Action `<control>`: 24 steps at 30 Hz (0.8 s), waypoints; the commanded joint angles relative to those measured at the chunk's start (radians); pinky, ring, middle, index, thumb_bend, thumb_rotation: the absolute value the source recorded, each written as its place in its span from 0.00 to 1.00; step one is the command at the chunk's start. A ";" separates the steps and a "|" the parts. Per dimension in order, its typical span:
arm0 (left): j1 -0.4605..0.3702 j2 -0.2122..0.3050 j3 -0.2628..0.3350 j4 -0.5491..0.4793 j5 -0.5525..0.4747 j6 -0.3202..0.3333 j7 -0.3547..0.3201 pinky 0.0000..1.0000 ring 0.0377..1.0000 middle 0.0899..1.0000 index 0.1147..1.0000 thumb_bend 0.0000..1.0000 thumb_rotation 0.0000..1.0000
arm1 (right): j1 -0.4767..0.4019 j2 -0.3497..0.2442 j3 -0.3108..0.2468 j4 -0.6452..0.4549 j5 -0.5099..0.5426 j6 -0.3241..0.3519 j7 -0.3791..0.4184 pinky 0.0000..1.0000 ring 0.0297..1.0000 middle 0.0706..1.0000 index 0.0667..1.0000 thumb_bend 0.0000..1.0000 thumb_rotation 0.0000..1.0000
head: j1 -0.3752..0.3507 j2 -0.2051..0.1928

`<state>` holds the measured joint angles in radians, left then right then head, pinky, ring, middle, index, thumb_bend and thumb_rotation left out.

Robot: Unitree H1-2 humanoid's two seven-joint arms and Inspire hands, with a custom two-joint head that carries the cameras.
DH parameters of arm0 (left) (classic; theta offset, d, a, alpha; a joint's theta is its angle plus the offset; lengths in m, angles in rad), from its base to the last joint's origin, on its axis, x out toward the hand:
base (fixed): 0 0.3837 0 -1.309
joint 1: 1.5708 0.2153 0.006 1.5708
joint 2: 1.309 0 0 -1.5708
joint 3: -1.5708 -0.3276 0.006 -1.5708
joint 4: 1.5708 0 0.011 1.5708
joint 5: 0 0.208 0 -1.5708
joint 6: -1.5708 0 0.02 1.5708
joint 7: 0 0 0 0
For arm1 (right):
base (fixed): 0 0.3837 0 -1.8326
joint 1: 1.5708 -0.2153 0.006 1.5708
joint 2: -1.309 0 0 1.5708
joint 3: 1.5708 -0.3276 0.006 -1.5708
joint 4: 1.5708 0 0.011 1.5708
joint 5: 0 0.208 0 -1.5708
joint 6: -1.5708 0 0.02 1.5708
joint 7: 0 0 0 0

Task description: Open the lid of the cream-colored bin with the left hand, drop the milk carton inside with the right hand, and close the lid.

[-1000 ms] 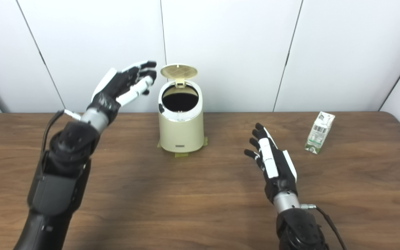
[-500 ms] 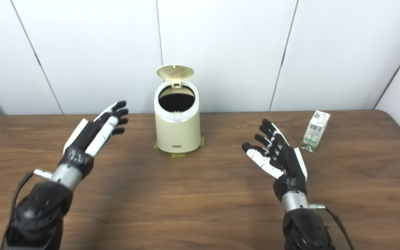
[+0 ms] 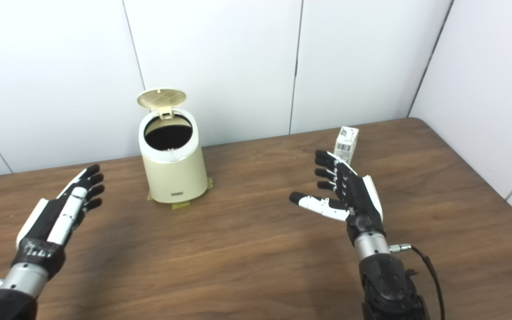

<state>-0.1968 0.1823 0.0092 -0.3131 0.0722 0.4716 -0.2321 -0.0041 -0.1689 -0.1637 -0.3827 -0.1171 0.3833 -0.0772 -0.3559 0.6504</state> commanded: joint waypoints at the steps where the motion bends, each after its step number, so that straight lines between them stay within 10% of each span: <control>1: -0.046 0.016 0.009 -0.002 -0.021 -0.012 0.004 0.94 0.94 0.96 0.96 0.36 0.92 | -0.038 -0.047 -0.015 -0.012 -0.045 -0.027 -0.014 0.71 0.79 0.83 0.81 0.74 0.17 | -0.029 -0.003; 24: -0.064 0.053 0.008 0.033 -0.101 -0.008 0.000 0.98 0.96 0.97 0.97 0.30 0.88 | -0.236 -0.222 -0.075 0.309 -0.213 -0.047 -0.082 0.68 0.79 0.82 0.80 0.87 0.16 | -0.055 -0.014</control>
<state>-0.2183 0.2169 0.0163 -0.2656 -0.0261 0.4725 -0.2365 -0.1953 -0.3627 -0.2361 -0.0691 -0.3162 0.3874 -0.1342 -0.4096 0.6366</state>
